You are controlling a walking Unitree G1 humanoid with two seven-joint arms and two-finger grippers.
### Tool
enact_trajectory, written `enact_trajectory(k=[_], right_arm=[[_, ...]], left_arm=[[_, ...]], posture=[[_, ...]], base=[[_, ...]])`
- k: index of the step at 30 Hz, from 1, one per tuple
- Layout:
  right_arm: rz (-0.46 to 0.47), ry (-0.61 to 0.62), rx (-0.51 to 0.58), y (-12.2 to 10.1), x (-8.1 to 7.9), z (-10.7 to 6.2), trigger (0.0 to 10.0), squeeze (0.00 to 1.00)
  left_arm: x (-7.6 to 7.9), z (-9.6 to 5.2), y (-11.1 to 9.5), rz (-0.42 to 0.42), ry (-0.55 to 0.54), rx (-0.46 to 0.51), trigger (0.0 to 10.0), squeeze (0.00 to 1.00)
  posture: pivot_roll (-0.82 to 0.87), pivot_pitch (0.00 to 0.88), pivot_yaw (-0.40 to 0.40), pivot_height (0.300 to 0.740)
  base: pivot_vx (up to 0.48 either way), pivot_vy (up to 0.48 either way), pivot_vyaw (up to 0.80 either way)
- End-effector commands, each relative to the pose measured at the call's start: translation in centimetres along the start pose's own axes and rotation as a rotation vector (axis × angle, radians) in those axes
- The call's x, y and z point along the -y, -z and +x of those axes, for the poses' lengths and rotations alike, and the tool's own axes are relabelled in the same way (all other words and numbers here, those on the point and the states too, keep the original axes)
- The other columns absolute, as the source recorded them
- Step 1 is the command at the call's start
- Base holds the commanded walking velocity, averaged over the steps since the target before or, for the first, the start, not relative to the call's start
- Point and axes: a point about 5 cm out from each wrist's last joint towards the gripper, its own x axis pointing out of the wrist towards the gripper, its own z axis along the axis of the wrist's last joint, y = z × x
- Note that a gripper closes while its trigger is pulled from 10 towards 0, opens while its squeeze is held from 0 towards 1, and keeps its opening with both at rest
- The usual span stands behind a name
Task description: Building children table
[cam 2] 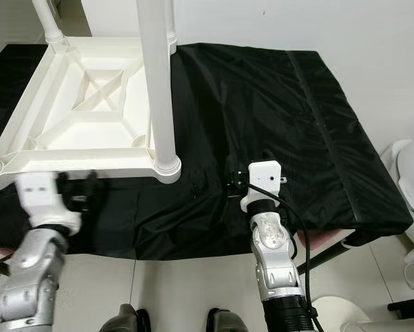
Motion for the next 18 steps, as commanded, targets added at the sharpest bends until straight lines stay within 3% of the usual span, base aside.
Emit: enact_trajectory(k=[1, 8, 18], right_arm=[[0.003, 0.007, -0.007, 0.4, 0.1, 0.0, 10.0, 0.0], [-0.001, 0.008, -0.006, 0.6, 0.0, 0.5, 10.0, 0.0], [-0.045, 0.031, -0.032, 1.4, 0.5, 0.4, 10.0, 0.0]], left_arm=[[-0.6, 0.1, 0.1, 0.045, -0.105, -0.011, 10.0, 0.0], [-0.4, 1.1, 0.2, 0.113, -0.122, 0.0, 10.0, 0.0], [0.5, 2.0, -0.6, 0.11, -0.144, 0.033, 10.0, 0.0]], posture=[[-0.1, 0.084, -0.002, 0.74], [-0.1, 0.079, -0.002, 0.74], [-0.1, 0.076, 0.006, 0.74]], base=[[0.0, 0.0, 0.0], [0.0, 0.0, 0.0], [0.0, 0.0, 0.0]])
